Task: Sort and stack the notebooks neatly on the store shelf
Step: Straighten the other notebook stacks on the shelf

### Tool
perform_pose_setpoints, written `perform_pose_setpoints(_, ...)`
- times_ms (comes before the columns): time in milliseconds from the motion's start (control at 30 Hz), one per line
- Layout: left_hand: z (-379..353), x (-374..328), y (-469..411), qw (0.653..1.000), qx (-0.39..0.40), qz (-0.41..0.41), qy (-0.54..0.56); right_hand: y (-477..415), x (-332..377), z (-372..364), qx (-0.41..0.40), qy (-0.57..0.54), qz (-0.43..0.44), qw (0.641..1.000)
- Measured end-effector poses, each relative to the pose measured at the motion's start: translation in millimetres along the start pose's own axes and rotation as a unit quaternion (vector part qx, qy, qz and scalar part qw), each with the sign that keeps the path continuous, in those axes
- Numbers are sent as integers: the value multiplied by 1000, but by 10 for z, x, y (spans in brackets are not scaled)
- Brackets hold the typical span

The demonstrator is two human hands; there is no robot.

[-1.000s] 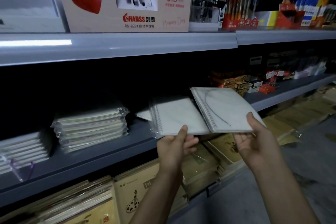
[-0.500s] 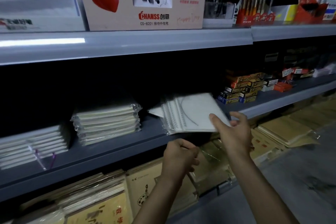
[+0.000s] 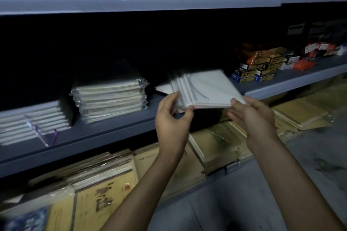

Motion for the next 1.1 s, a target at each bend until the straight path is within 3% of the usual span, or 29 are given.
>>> perform_pose_setpoints(333, -25, -108, 89, 997, -69, -16, 9, -116, 23, -156, -4, 36, 23, 999)
perform_pose_setpoints(600, -53, -141, 32, 996, -8, -43, -80, -99, 48, -123, 9, 21, 30, 999)
perform_pose_setpoints(833, -50, -130, -72, 999, -32, -27, -24, -58, 183, -206, 5, 69, 88, 994)
perform_pose_setpoints(1100, 3, 4, -424, 996, -67, -4, 64, -96, 225, -365, 5, 45, 96, 994)
Point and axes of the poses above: each hand's wrist, its own y-axis away from the middle knuckle, its own z-axis out of the back of the hand, x = y × z, the point moved 8 cm from there along -y, towards the middle knuckle, and after that the axes turned 15 degrees about -z, right-handed, at the moved point
